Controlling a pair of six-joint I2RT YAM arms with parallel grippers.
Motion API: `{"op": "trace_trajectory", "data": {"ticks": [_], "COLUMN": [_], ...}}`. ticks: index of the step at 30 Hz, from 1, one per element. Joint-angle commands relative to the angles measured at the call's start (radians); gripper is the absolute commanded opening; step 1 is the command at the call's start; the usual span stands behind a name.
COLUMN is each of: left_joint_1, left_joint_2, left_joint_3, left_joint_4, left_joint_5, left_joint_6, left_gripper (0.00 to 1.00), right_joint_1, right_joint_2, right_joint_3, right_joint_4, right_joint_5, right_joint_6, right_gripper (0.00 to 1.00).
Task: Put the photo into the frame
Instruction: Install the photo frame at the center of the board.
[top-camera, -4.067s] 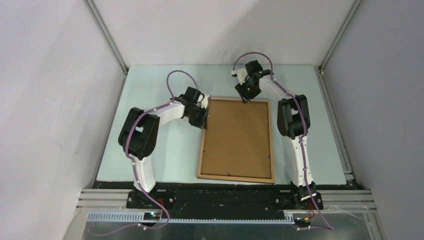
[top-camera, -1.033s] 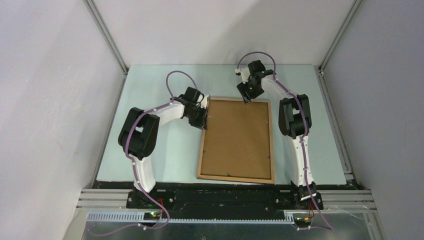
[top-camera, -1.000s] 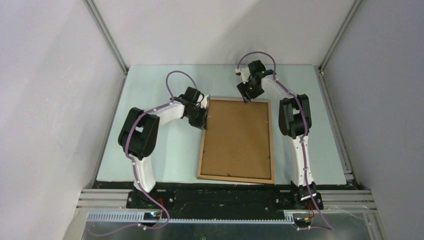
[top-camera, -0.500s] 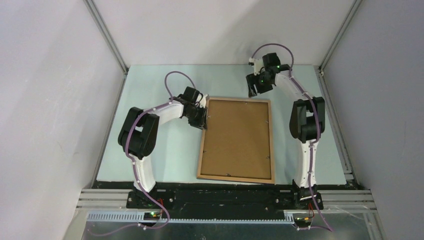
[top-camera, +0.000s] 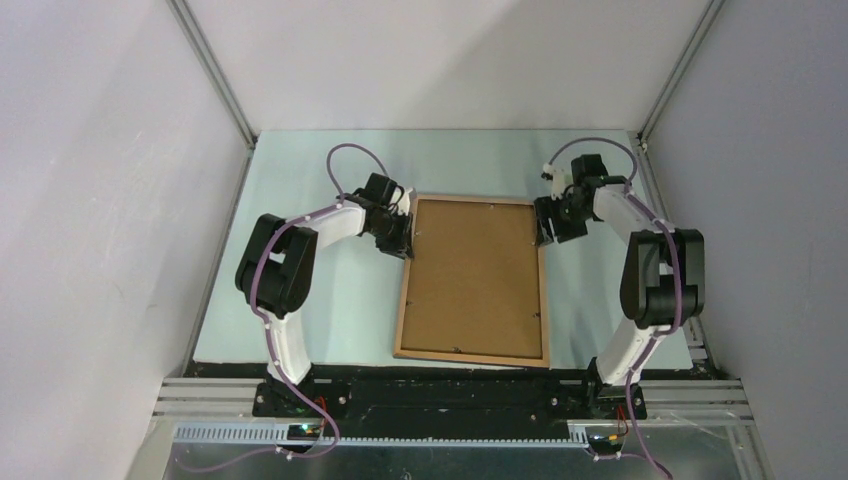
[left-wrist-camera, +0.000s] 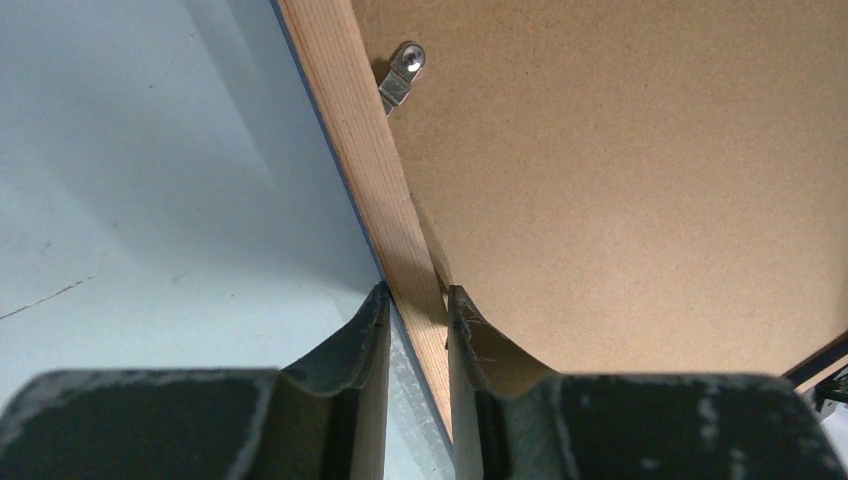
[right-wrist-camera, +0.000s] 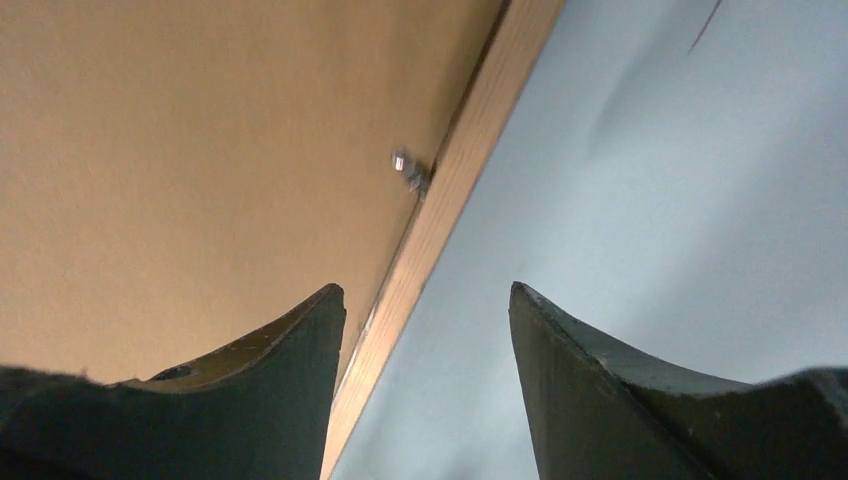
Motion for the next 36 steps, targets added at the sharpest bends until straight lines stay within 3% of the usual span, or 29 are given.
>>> {"op": "trace_trajectory", "data": {"ticks": [1,7,19,23,29,36], "left_joint_1": [0.009,0.013,0.022,0.022,0.022,0.02], "left_joint_2": [-0.035,-0.037,-0.057,-0.077,-0.09,-0.086], "left_joint_3": [-0.017,-0.024,-0.044,-0.052,-0.061,-0.06], "left_joint_4": [-0.019,-0.009,0.003,0.006,0.012,0.016], "left_joint_5": [0.048,0.049,0.079,0.084,0.101,0.125], "left_joint_6": [-0.011,-0.01,-0.004,0.001,0.003,0.007], "left_gripper": [0.0,0.0,0.0,0.0,0.0,0.0], "right_joint_1": [-0.011,-0.012,0.022,0.034,0.033,0.036], "right_joint_2": [-0.142,-0.184,-0.082,-0.065,-0.048,-0.03], "right_joint_3": [-0.113,-0.231,-0.248,-0.247,-0.245,-0.234], "right_joint_4": [0.02,0.017,0.054,0.062,0.065,0.072], "right_joint_5": [-0.025,-0.059,-0.079,-0.07,-0.058,-0.011], "right_joint_6": [-0.031,-0.018,0.036,0.041,0.048,0.054], "right_gripper": [0.65,0.64,0.59,0.5,0.29,0.17]}}
